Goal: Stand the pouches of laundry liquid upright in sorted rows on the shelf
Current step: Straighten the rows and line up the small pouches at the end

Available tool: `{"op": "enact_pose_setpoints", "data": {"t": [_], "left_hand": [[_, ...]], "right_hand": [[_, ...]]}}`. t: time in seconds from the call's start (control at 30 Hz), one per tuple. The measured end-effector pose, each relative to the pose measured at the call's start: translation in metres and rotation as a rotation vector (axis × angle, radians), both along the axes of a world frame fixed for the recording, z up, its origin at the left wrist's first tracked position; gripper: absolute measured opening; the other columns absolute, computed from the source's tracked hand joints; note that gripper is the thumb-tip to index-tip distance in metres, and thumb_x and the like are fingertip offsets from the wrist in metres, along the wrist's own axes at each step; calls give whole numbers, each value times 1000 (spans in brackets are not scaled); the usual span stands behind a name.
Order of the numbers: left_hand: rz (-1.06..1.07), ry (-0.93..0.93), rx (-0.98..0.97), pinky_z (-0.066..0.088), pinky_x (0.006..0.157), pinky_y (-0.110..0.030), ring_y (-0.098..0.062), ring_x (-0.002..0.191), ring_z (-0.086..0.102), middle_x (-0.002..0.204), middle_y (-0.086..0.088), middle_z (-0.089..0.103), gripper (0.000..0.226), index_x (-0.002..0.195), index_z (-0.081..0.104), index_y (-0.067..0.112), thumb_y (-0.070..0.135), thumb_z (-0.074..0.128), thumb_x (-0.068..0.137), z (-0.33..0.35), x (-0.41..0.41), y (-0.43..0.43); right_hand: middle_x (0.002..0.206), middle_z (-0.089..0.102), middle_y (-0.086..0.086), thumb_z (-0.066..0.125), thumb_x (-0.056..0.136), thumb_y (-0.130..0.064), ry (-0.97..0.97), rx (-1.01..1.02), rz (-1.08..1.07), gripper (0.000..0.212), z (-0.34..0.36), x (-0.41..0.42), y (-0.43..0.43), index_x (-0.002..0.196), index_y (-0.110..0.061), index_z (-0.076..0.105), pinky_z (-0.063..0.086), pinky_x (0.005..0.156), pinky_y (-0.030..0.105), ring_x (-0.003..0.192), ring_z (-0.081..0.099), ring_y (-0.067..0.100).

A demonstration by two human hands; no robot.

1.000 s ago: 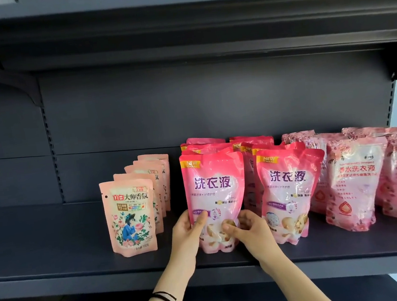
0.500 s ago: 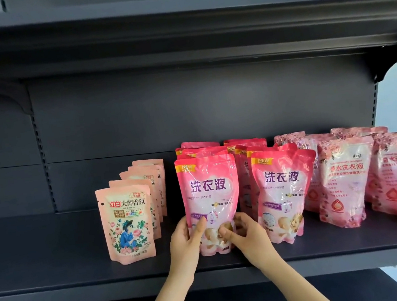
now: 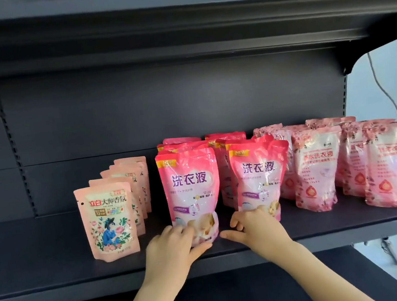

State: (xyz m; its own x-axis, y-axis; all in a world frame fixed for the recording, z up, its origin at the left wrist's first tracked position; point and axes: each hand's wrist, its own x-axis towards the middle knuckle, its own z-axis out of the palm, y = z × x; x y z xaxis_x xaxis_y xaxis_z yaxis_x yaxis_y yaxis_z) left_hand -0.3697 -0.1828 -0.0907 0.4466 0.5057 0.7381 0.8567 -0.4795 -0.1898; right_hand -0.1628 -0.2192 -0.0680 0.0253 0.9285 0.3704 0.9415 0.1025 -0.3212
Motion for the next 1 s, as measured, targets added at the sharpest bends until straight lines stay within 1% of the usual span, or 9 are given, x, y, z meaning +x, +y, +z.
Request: {"op": "enact_pose_setpoints", "data": {"t": [0.13,0.2,0.27,0.3,0.37,0.47,0.6,0.83,1.0], "left_hand": [[-11,20,-83,8,37,-15,-10,40,49,48,8,48,49,69,61,21,69,50,71,9,45,-12],[-13,-57,-136,15,35,-16,-8,43,52,51,10,52,51,63,61,23,71,45,75,17,68,-23],[-129,-292,-269,45,50,-22,0,62,59,71,16,63,44,82,64,28,67,44,81,27,92,-31],[-220,-452,-380,50,63,-20,4,72,60,84,18,66,37,93,63,30,62,47,84,33,103,-33],[-368,-771,-489,48,73,-9,10,85,58,98,20,64,29,106,60,27,49,52,89,35,125,-29],[-388,-1138,-466,46,86,-13,4,99,58,109,13,62,24,114,58,20,30,55,93,29,150,-10],[-427,-1316,-650,44,93,-23,-9,111,56,118,7,61,32,124,57,17,29,54,95,25,169,12],[-590,-1504,-766,50,68,-13,3,85,65,101,8,69,16,105,60,21,29,58,92,32,187,20],[-702,-1648,-909,58,76,-35,-18,91,71,100,-3,74,28,107,66,14,33,61,88,34,183,23]], "right_hand": [[94,61,-3,55,80,-67,26,-17,-12,47,0,40,-13,95,-23,62,51,71,31,93,54,16],[90,65,-6,56,81,-64,73,-2,8,43,6,66,-21,90,-23,63,53,70,32,83,61,13],[81,68,-8,58,82,-62,138,25,19,39,12,91,-26,84,-23,64,53,67,29,75,63,9],[76,67,-8,59,83,-60,189,49,24,38,14,101,-27,81,-22,64,51,64,25,71,63,7],[69,64,-9,61,87,-49,346,121,26,30,15,117,-24,77,-21,63,43,57,14,65,59,6],[81,65,-11,58,94,-30,632,219,-3,11,8,129,-7,89,-21,62,43,65,8,79,61,9],[103,69,-2,49,98,-17,958,139,32,16,-4,128,21,102,-24,63,52,94,43,100,64,18],[90,74,0,52,97,-16,1240,170,71,22,-12,111,19,88,-21,72,55,87,35,94,68,20],[103,74,3,62,91,-24,1485,199,110,15,-9,111,26,101,-16,71,50,97,43,106,65,23]]}}
